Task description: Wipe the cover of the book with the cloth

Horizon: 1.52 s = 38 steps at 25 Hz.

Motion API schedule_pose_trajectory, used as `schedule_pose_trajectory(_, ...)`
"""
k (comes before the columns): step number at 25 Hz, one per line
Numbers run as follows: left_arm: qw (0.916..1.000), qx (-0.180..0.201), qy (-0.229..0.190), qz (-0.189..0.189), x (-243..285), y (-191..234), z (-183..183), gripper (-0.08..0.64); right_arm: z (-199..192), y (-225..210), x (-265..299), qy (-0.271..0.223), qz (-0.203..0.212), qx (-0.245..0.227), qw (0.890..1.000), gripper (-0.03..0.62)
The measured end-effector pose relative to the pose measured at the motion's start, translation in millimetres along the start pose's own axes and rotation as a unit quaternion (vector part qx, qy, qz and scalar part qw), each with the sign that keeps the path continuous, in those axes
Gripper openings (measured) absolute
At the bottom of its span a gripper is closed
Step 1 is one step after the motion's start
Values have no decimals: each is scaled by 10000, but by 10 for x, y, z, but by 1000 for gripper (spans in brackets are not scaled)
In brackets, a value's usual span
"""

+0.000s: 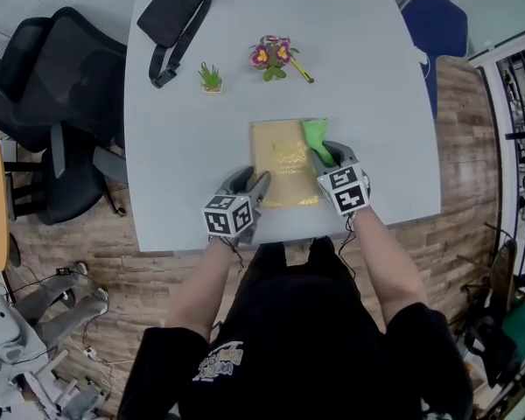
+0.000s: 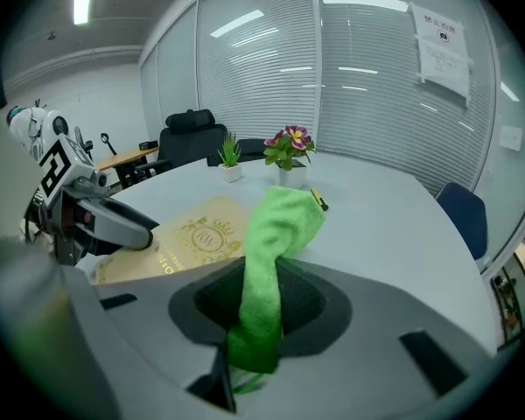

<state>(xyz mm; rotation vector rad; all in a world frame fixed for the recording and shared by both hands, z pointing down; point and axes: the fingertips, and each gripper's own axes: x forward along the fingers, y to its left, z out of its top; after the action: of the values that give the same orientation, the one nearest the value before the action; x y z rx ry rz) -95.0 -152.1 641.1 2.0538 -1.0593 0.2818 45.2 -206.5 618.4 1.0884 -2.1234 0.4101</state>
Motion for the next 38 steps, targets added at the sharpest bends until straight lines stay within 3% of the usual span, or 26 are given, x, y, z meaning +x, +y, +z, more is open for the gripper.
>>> schedule_pose_trajectory(12,10000,23,-20,20,-4,-3,-5,199,-78,373,-192,168,224,-655,9975,97)
schedule_pose_trajectory(17,10000,-2,-5,7,0,0,-10,199,1,798,-243,101,662,-977,9930,97)
schedule_pose_trajectory(24,10000,-67,30,-35,13,-1,-6,199,5,1354,-177,125,1195,-1087,9868,97)
schedule_pose_trajectory(29,9999,-113,59,-66,6,8,-7,195,-8,1445,-146,155,1208,-886,9886,95)
schedule_pose_trajectory(38,9997,-169,99,-143,14,5,2,193,-19,1359,-98,118,952,-1256,9874,97)
